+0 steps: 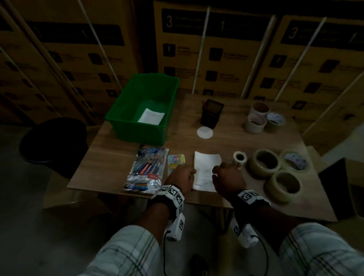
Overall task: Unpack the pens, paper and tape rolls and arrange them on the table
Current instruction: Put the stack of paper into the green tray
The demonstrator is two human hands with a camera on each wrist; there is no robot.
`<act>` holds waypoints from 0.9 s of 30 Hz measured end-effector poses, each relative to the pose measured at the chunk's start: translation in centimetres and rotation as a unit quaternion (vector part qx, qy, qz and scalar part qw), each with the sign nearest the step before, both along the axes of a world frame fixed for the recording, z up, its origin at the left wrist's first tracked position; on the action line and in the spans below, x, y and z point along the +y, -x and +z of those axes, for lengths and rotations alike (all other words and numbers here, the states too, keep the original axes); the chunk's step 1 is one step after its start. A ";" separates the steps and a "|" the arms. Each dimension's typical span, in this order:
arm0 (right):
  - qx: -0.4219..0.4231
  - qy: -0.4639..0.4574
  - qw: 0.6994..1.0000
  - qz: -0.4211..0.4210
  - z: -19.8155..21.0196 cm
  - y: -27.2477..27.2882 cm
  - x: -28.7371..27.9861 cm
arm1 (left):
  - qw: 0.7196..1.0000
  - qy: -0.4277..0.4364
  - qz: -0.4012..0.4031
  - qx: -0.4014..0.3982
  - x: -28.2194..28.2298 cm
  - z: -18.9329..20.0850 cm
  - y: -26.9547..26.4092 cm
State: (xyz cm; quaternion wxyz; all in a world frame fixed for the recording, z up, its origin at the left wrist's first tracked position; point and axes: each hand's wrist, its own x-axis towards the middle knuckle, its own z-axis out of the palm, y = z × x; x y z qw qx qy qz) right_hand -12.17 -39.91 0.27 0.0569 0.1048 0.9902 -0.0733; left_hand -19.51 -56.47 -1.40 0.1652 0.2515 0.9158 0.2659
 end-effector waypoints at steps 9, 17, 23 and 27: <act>-0.068 0.057 0.996 -0.028 -2.7 1.8 1.3 | 0.978 0.174 -0.115 0.009 2.6 -2.5 2.5; -0.110 0.126 0.979 -0.115 -4.4 2.8 0.4 | 0.967 0.235 -0.099 0.017 3.2 -3.0 2.4; -0.056 0.089 0.989 -0.103 -4.1 3.5 0.5 | 0.968 0.234 -0.090 0.013 3.5 -2.7 2.6; -0.063 0.130 0.980 -0.136 -3.8 3.3 0.1 | 0.971 0.226 -0.081 0.011 3.6 -2.9 2.5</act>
